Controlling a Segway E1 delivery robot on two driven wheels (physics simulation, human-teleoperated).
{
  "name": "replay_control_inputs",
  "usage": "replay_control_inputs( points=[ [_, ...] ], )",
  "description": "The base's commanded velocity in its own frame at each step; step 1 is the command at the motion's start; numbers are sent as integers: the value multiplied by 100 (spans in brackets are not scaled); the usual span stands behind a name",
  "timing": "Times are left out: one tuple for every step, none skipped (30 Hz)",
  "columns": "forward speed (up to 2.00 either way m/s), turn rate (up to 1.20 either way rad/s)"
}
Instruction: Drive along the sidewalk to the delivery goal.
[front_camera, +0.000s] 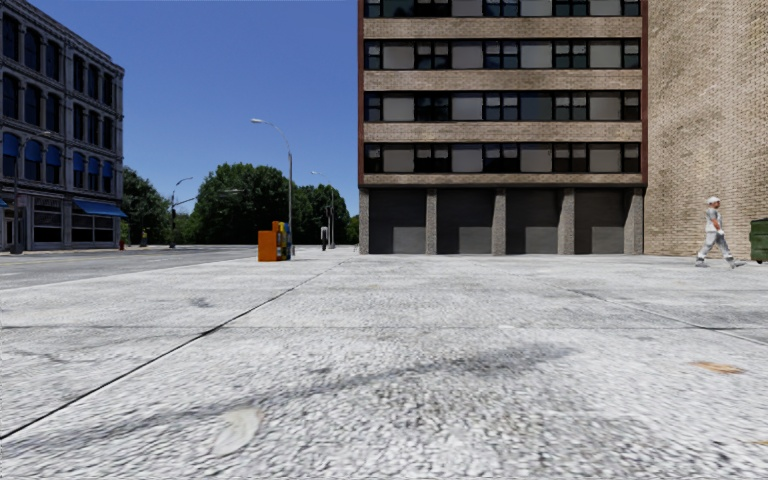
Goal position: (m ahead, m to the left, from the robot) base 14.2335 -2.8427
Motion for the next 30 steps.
replay_control_inputs(
  points=[
    [200,0],
    [200,0],
    [200,0],
    [200,0],
    [200,0],
    [200,0],
    [200,0],
    [200,0],
    [200,0],
    [200,-22],
    [200,-23],
    [200,-23],
    [200,-23],
    [200,-23],
    [200,-23],
    [200,-23],
    [200,-23],
    [200,-23],
    [200,-23],
    [200,-23],
    [200,-23],
    [200,-23],
    [200,-23],
    [200,-23],
    [200,-23],
    [200,-23],
    [200,-23],
    [200,-23],
    [200,-23],
    [200,-23]
  ],
)
